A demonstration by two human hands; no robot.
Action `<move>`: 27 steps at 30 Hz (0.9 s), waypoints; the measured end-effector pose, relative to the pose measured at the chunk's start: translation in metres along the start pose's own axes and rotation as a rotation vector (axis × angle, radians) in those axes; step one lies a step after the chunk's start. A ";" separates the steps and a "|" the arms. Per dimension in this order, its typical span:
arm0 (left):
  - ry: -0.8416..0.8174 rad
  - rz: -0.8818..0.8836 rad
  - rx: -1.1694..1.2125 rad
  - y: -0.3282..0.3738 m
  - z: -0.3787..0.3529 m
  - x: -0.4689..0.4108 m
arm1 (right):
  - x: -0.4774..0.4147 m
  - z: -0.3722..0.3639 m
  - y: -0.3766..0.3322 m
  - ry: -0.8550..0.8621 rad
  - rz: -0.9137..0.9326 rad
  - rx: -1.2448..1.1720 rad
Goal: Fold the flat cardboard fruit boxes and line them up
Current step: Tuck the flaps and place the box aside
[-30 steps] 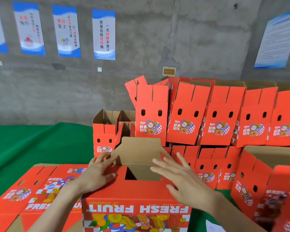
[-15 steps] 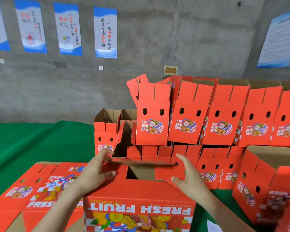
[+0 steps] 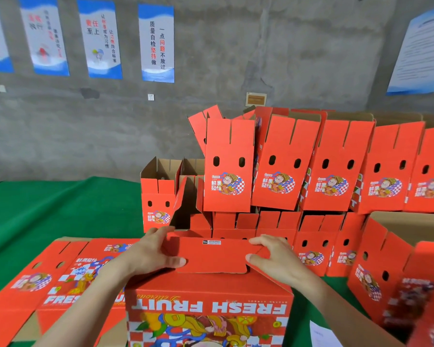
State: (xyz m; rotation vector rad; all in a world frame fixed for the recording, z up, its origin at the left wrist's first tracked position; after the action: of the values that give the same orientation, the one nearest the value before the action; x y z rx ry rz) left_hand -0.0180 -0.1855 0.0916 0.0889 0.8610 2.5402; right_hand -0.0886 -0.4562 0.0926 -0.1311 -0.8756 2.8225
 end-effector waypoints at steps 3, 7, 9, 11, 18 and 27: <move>-0.067 0.027 -0.062 0.002 -0.001 -0.003 | -0.006 -0.006 -0.009 -0.069 -0.047 0.065; -0.103 0.020 -0.134 0.007 -0.005 -0.004 | -0.008 -0.012 -0.015 -0.071 -0.075 0.137; -0.096 0.032 -0.180 0.007 -0.006 -0.004 | -0.008 -0.013 -0.015 -0.058 -0.077 0.162; -0.085 0.054 -0.242 0.007 -0.008 -0.004 | -0.006 -0.014 -0.015 -0.042 -0.072 0.187; -0.029 0.088 -0.392 0.010 -0.009 -0.001 | -0.003 -0.016 -0.017 0.014 -0.056 0.300; 0.335 0.245 0.633 -0.047 0.008 0.027 | 0.003 0.006 0.018 0.081 -0.141 -0.464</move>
State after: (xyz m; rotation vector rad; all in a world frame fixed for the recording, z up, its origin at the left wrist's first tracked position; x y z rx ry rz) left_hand -0.0216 -0.1362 0.0686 -0.0407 1.8647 2.4287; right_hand -0.0949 -0.4731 0.0874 -0.2328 -1.4407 2.4204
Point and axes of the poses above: each hand's wrist, its own x-axis away from the middle knuckle, its own z-axis out of the back of the hand, y = z × x, the point moved 6 cm from there along -x, towards the middle knuckle, and after that the axes turned 9 degrees about -z, right-handed, at the moved point
